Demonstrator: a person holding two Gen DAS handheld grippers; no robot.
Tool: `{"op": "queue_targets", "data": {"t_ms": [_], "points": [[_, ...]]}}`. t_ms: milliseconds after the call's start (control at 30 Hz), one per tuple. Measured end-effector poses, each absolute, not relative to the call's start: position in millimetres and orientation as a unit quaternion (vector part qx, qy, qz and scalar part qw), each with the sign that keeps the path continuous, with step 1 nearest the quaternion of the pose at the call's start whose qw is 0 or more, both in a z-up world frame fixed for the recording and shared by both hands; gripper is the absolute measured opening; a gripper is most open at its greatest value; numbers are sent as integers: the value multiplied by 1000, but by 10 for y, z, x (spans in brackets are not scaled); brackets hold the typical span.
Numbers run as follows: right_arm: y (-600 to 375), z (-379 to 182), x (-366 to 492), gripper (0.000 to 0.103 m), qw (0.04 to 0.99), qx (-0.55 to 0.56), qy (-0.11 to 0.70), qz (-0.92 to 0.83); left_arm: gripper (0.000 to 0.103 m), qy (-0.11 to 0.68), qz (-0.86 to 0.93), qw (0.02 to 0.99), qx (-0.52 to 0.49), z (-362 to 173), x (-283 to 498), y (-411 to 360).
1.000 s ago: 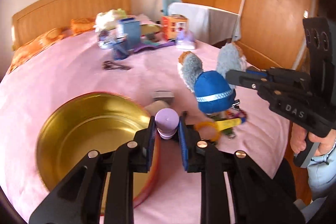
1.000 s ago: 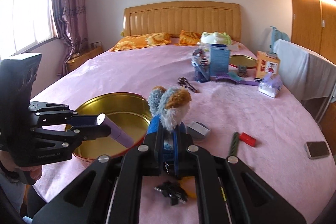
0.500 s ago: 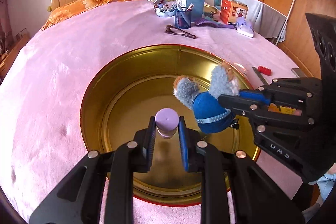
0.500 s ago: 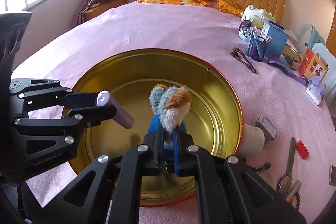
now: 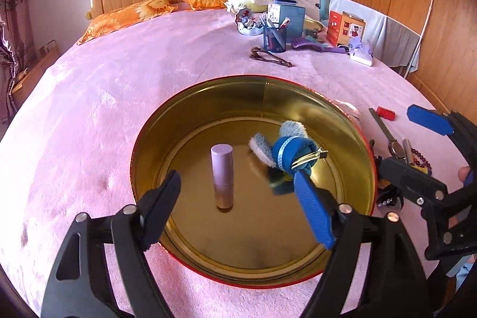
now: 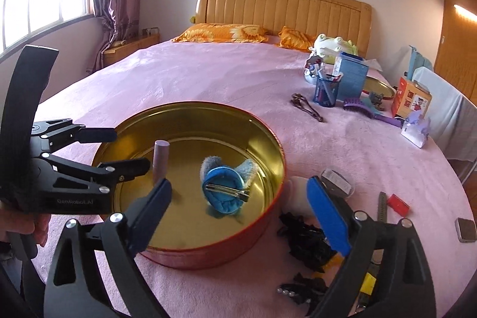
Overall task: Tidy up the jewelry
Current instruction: 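Carry both items over the gold tin and open both grippers to drop them, then move both open grippers back toward the items on the bed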
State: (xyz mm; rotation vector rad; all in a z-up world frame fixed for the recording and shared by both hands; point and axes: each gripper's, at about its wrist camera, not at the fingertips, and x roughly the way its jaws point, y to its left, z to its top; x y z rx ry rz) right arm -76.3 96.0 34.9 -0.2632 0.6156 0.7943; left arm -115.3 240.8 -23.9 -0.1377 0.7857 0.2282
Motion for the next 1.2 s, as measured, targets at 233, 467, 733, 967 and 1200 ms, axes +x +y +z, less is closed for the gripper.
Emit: {"op": "queue_targets", "data": {"t_ms": [233,467,733,967,1200], "points": [[253,184,-674,96,890,-91,313,319,82,398,121,906,-79,-182,-1103,2233],[-591,-141,-512,96,902,-52,358,235,82,395,79,913,-60,-85,-1028,1713],[-1285,-378,-389,96,905,-27,387,176,82,400,-23,916,-2,-155,-892,801],[-1404,-481,-420,96,903,-34,387,185,82,440,-77,895,14,-585,-693,294],[-1559,-525,-431,96,908,-33,380,175,82,469,-80,879,6,-905,-491,141]]}}
